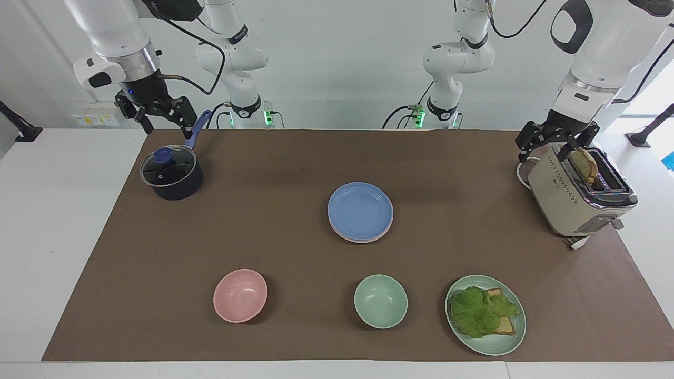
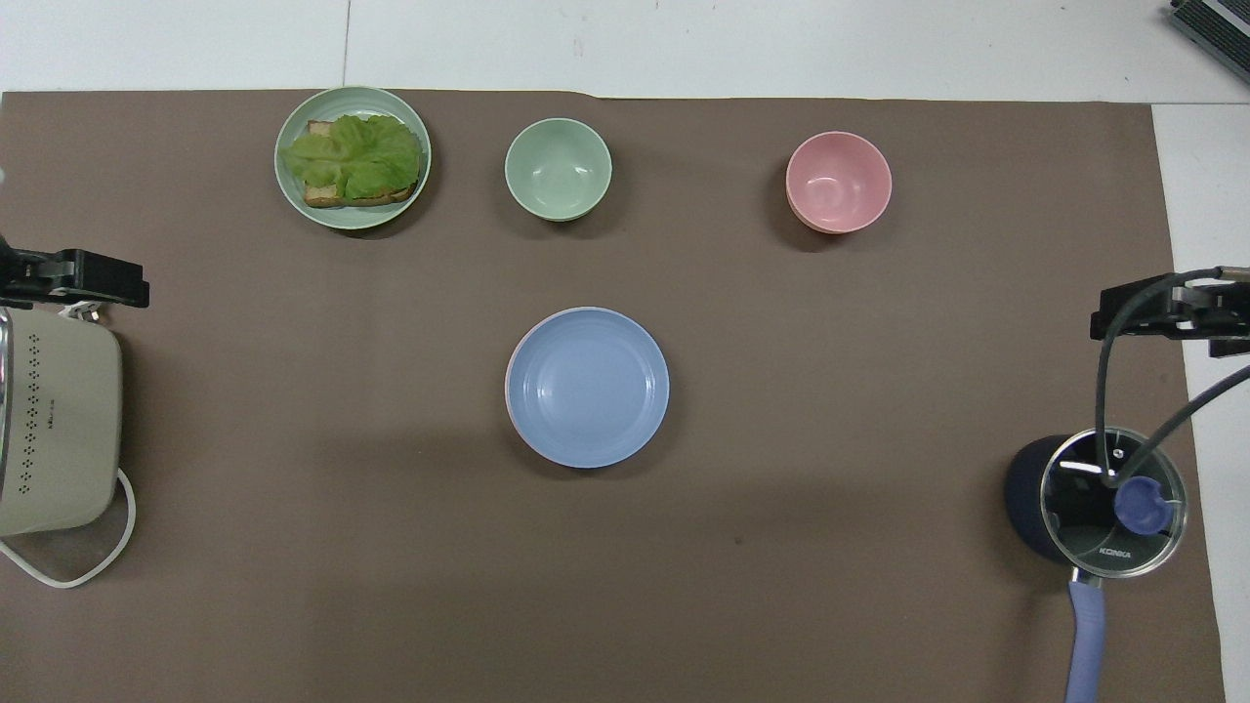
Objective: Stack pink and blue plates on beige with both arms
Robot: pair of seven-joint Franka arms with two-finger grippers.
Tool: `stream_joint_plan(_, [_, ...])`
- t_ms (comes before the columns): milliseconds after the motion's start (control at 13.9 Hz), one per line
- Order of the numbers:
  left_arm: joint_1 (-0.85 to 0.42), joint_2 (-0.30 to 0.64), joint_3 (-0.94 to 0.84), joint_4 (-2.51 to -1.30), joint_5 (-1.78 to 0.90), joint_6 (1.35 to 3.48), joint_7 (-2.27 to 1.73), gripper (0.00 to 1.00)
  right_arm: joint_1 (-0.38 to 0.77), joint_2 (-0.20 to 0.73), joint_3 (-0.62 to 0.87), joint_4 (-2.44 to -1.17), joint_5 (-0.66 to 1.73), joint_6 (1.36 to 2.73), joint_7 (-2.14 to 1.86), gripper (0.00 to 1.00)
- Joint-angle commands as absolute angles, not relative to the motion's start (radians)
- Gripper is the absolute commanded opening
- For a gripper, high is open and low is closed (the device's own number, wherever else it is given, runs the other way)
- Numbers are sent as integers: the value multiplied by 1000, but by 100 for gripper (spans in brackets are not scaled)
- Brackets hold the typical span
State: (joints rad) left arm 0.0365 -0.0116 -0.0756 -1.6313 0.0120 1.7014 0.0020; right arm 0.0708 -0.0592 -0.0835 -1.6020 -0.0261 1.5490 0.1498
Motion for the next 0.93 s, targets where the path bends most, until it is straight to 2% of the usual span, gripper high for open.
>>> stream_joint_plan(0, [35,-12,-72,-1618,21,1683,3,100,43,-116,-77,-1681,-43,1566,30,100])
stream_joint_plan(215, [35,-12,-72,-1618,23,1683,3,100,41,-98,-72,-1592,-23,1473,6,100])
stream_joint_plan(861, [35,-12,-72,-1618,23,1683,3,100,41,-106,-75,-1608,-26,1479,11,100])
